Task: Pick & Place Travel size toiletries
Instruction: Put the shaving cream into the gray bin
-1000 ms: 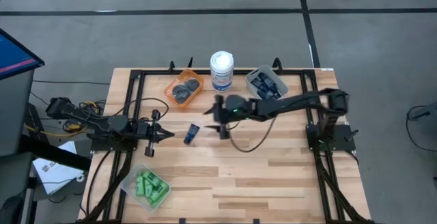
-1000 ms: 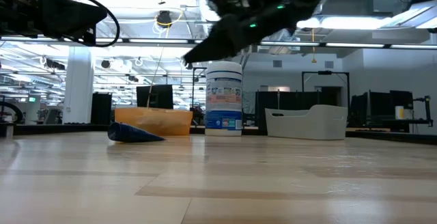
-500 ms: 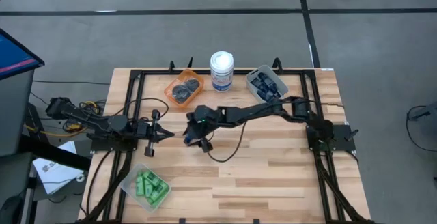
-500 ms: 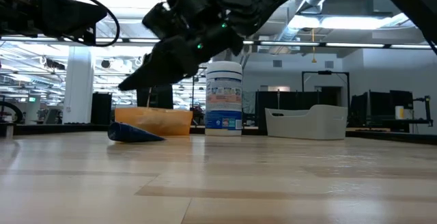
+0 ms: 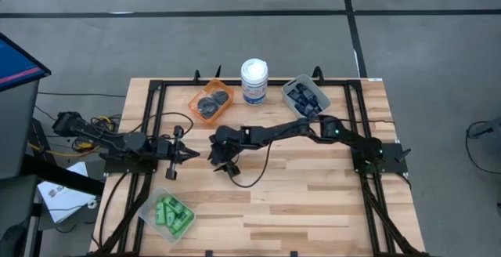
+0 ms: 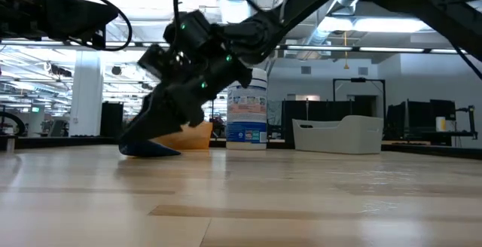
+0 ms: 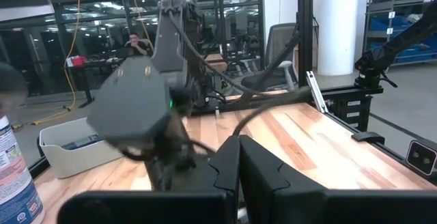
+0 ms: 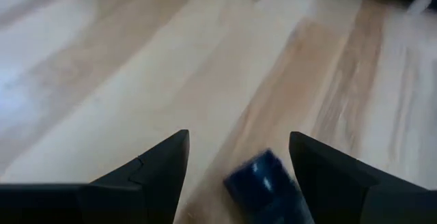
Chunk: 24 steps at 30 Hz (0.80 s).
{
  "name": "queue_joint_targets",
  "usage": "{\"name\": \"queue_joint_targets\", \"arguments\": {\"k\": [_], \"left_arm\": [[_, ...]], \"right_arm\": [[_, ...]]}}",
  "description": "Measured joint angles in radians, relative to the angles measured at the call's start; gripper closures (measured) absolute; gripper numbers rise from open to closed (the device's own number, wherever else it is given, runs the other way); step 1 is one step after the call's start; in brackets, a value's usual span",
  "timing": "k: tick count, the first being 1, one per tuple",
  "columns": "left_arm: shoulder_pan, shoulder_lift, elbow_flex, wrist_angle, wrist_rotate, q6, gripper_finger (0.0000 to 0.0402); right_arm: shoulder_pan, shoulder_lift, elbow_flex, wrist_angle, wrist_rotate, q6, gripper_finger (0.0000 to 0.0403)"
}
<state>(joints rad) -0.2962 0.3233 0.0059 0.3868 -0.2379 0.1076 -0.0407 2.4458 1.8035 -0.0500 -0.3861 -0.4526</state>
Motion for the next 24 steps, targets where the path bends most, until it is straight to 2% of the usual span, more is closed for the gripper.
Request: {"name": "queue_joint_targets", "arguments": {"k": [10,17,24], "left_arm": [[0.000,0.000,0.000,0.006,0.000,0.000,0.0401],[0.000,0.000,0.000,0.012,0.000,0.000,0.0401],[0.000,0.000,0.000,0.015,0.000,0.000,0.0401]], "right_arm": [[-0.046,0.015,0.010,-0.082,0.027,0.007,0.0170],[-0.077,0.012,0.012,-0.161,0.016,0.011,0.0216],[-0.084,0.011,0.012,-0.170,0.017,0.011,0.0282]]}}
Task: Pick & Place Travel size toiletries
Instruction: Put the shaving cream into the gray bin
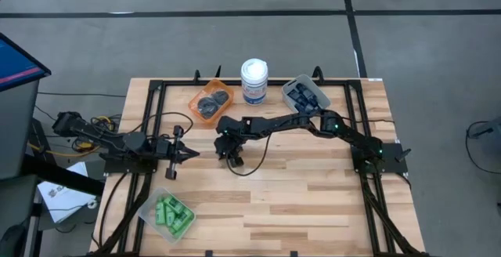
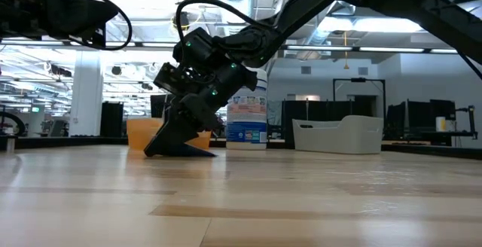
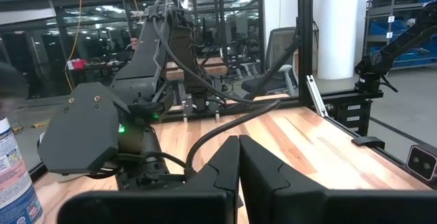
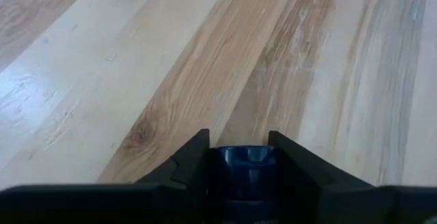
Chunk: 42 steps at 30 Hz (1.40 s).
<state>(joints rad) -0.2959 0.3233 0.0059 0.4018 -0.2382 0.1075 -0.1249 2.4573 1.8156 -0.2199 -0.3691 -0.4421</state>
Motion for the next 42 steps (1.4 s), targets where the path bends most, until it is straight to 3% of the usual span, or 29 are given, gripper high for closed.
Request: {"name": "queue_joint_targets", "arguments": {"k": [12,15,27,36,42], "left_arm": [[0.000,0.000,0.000,0.006,0.000,0.000,0.0401],[0.000,0.000,0.000,0.007,0.000,0.000,0.0401],[0.000,0.000,0.000,0.012,0.000,0.000,0.0401],[0.000,0.000,0.000,0.012,0.000,0.000,0.0401],[0.000,0.000,0.000,0.012,0.000,0.000,0.0401]], "right_arm": [[-0.004,-0.062,-0.007,-0.046,0.022,-0.011,0.0269],[-0.019,-0.121,-0.006,-0.100,0.014,-0.029,0.0286],[-0.135,-0.317,-0.021,-0.462,0.020,-0.018,0.0278],[-0.261,-0.610,-0.318,-0.480,0.118,0.022,0.0283],[-0.379,-0.844,-0.600,-0.303,0.222,0.066,0.0275]]}}
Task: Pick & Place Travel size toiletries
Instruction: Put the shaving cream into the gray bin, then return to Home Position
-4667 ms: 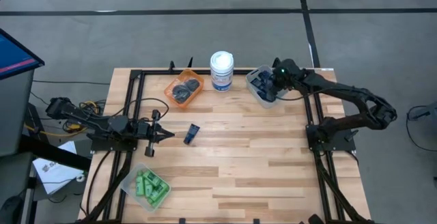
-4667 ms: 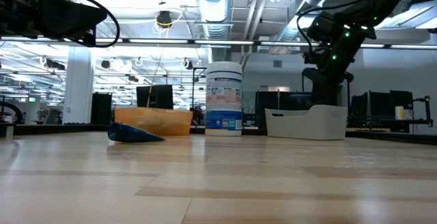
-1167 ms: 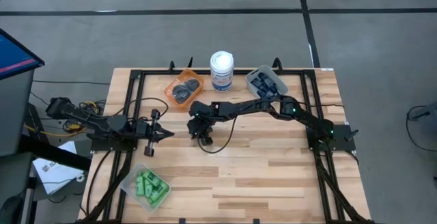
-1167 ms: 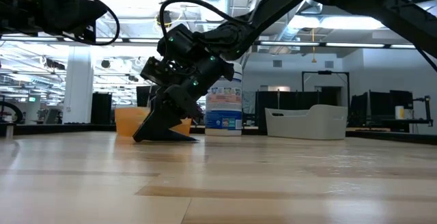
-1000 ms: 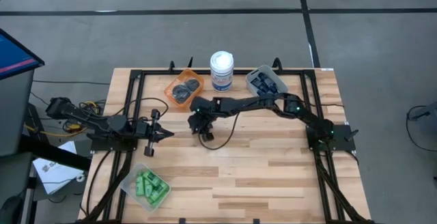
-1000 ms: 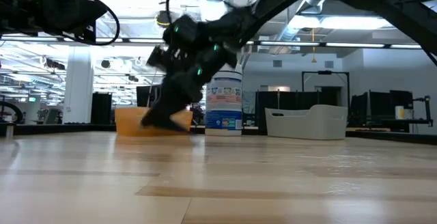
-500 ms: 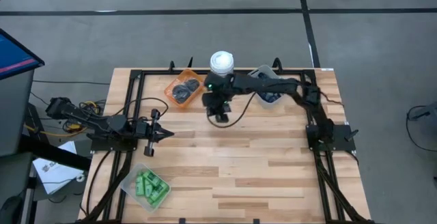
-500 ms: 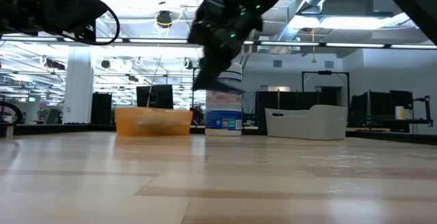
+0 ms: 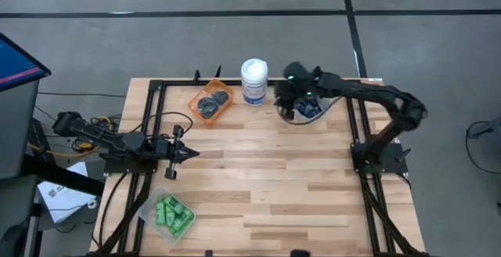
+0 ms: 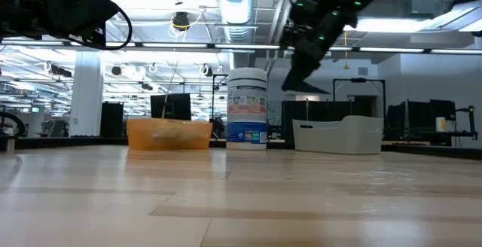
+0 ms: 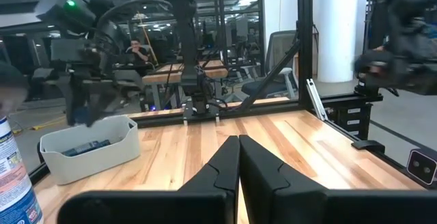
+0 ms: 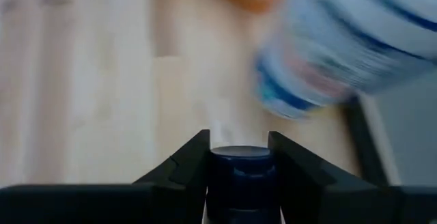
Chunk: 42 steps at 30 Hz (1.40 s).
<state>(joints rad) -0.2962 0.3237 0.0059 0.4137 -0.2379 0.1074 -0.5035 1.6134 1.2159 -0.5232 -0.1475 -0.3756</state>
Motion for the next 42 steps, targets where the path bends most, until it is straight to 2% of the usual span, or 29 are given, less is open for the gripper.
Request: {"name": "queue_joint_targets", "arguments": {"k": [5,12,15,20,35,38,42], "left_arm": [[0.000,0.000,0.000,0.000,0.000,0.000,0.0401],[0.000,0.000,0.000,0.000,0.000,0.000,0.0401],[0.000,0.000,0.000,0.001,0.000,0.000,0.0401],[0.000,0.000,0.000,0.006,0.000,0.000,0.0401],[0.000,0.000,0.000,0.013,0.000,0.000,0.0401],[0.000,0.000,0.000,0.014,0.000,0.000,0.0401],[0.000,0.000,0.000,0.014,0.000,0.000,0.0401]], "right_arm": [[-0.115,-0.125,-0.184,0.237,0.078,0.103,0.0285],[-0.209,-0.108,-0.303,0.427,0.204,0.293,0.0262],[-0.218,-0.058,-0.306,0.407,0.255,0.333,0.0273],[-0.217,0.003,-0.299,0.425,0.281,0.348,0.0283],[-0.213,0.019,-0.306,0.284,0.305,0.369,0.0191],[-0.203,-0.010,-0.307,0.253,0.306,0.369,0.0179],[-0.175,-0.109,-0.307,0.216,0.307,0.369,0.0177]]}}
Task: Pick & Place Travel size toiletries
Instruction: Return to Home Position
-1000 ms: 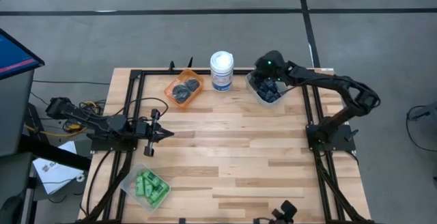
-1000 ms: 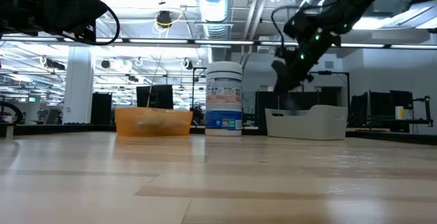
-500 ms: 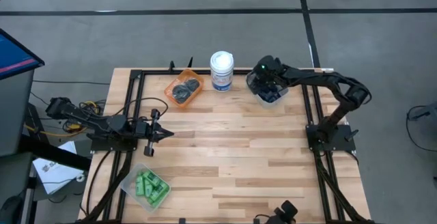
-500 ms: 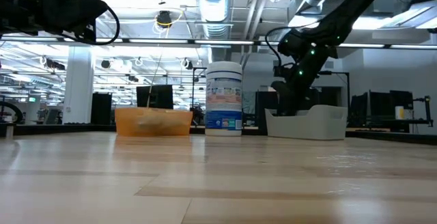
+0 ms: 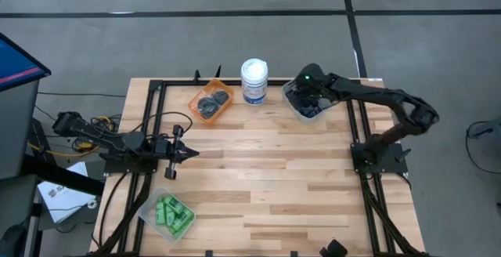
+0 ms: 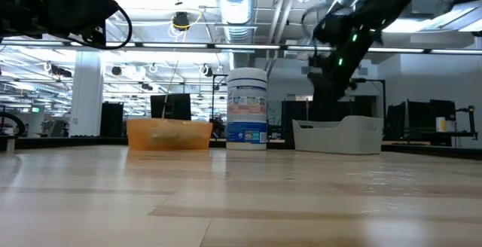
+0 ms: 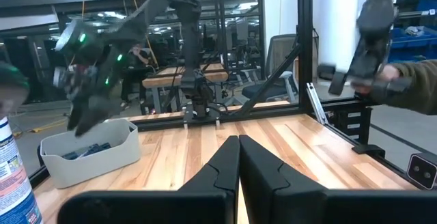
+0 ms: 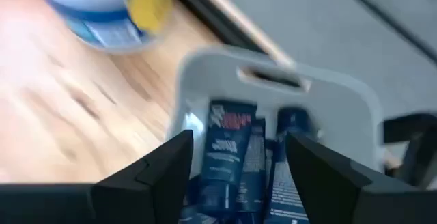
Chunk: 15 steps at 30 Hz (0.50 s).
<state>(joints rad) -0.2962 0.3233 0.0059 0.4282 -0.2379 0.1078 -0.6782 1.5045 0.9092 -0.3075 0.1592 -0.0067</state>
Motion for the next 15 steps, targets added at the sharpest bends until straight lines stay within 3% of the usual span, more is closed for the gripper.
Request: {"name": "queue_joint_targets", "arguments": {"k": [4,8,15], "left_arm": [[0.000,0.000,0.000,0.000,0.000,0.000,0.0401],[0.000,0.000,0.000,0.000,0.000,0.000,0.0401],[0.000,0.000,0.000,0.000,0.000,0.000,0.0401]], "right_arm": [[0.056,-0.174,0.000,-0.051,-0.018,-0.036,0.0186],[0.123,-0.394,-0.007,-0.067,-0.124,-0.053,0.0199],[0.247,-0.815,-0.288,0.177,-0.157,-0.046,0.0235]]}}
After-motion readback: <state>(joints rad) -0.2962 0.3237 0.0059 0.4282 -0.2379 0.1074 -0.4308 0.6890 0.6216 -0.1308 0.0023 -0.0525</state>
